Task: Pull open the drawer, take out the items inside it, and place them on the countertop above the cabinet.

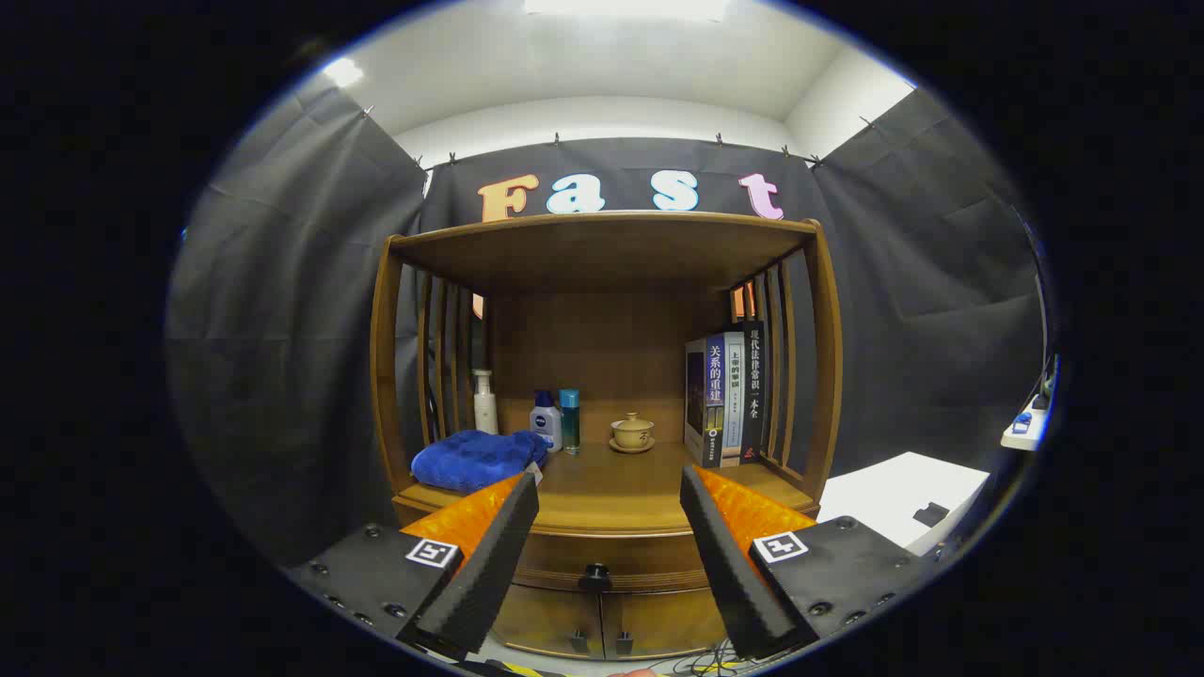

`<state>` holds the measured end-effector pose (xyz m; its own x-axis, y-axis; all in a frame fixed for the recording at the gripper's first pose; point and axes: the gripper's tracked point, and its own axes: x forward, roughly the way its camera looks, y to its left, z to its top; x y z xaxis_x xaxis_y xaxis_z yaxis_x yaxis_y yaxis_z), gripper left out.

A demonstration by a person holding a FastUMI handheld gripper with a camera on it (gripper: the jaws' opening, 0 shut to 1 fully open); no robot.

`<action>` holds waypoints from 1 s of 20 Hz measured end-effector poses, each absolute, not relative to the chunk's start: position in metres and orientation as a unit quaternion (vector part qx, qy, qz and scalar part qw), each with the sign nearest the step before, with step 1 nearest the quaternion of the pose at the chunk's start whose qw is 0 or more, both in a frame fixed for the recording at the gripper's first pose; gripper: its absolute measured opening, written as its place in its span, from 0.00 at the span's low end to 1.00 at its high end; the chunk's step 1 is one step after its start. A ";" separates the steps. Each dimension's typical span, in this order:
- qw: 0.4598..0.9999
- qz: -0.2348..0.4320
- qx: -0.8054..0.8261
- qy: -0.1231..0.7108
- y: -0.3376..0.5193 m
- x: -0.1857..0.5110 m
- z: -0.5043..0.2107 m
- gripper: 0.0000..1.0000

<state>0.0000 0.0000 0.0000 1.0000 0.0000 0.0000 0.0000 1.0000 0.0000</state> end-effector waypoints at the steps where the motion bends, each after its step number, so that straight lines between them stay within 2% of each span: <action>1: 1.000 -0.001 0.000 -0.001 -0.001 0.002 0.000 0.98; 20: 1.000 -0.008 0.005 -0.004 0.003 0.009 -0.004 0.98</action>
